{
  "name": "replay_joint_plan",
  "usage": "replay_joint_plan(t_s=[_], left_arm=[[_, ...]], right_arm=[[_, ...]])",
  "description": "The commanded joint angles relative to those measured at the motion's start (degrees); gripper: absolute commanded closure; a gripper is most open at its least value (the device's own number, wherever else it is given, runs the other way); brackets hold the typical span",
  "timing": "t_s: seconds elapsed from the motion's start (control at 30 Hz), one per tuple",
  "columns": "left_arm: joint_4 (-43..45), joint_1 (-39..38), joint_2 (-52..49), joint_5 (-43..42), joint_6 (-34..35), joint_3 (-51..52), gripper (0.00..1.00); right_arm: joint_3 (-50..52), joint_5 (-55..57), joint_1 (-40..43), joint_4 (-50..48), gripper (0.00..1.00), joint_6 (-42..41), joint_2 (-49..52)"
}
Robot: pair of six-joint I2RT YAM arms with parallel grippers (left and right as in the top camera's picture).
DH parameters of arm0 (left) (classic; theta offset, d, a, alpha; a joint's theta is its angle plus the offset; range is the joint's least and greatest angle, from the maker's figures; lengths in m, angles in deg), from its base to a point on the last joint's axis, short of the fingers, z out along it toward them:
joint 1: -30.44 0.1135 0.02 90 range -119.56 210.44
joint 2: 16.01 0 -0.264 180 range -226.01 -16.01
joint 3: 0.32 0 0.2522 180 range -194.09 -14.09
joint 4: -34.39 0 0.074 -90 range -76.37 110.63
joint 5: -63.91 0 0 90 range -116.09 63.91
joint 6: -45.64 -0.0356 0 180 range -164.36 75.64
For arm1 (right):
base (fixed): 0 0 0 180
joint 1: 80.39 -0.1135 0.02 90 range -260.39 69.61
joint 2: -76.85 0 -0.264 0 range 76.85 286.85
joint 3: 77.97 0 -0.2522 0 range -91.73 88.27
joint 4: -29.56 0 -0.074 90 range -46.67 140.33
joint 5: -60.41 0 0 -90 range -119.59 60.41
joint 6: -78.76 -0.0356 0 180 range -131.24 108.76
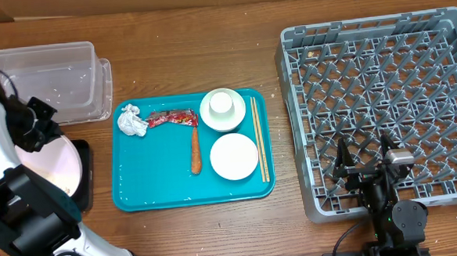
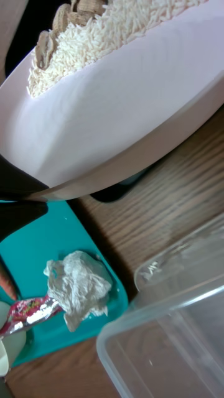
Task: Sort waste into correct bins and load items into the dishwasher
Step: 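Tilt the plate to scrape rice scraps onto the black tray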
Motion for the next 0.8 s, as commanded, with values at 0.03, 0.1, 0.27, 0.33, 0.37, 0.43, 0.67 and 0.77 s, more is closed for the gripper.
replay_joint_plan(t_s=[0.03,0.1,0.27,0.33,0.37,0.43,0.67,0.77], left_arm=[[1.1,2.5,1.7,-5.7,-3.4,-1.4,0.96],[1.5,3.2,1.7,-8.7,-4.8,-1.4,0.96],[2.0,4.5,1.7,-17.5,-7.5,-1.4,0.96],[1.2,5.4,1.7,-21.6,-7.7,-1.4,0.96],[0.9,5.8,1.7,-23.2,-8.2,-1.4,0.96],[0.6,6.9,1.7,-25.7,-8.9,-1.4,0.96],[-2.3,13.0,1.7,-26.6,-9.0,-1.4,0.96],[-2.6,15.9,1.7,-29.4,-11.1,-1.4,0.96]], right_arm=[[0.6,0.3,0.1,-0.3,0.0,-0.2,-0.3],[0.6,0.3,0.1,-0.3,0.0,-0.2,-0.3],[0.6,0.3,0.1,-0.3,0.0,-0.2,-0.3],[0.6,0.3,0.1,-0.3,0.0,-0.2,-0.3],[0.6,0.3,0.1,-0.4,0.0,-0.2,-0.3],[0.6,0.3,0.1,-0.4,0.0,-0.2,-0.3],[0.6,0.3,0.1,-0.3,0.0,-0.2,-0.3],[0.6,0.3,0.1,-0.3,0.0,-0.2,-0.3]])
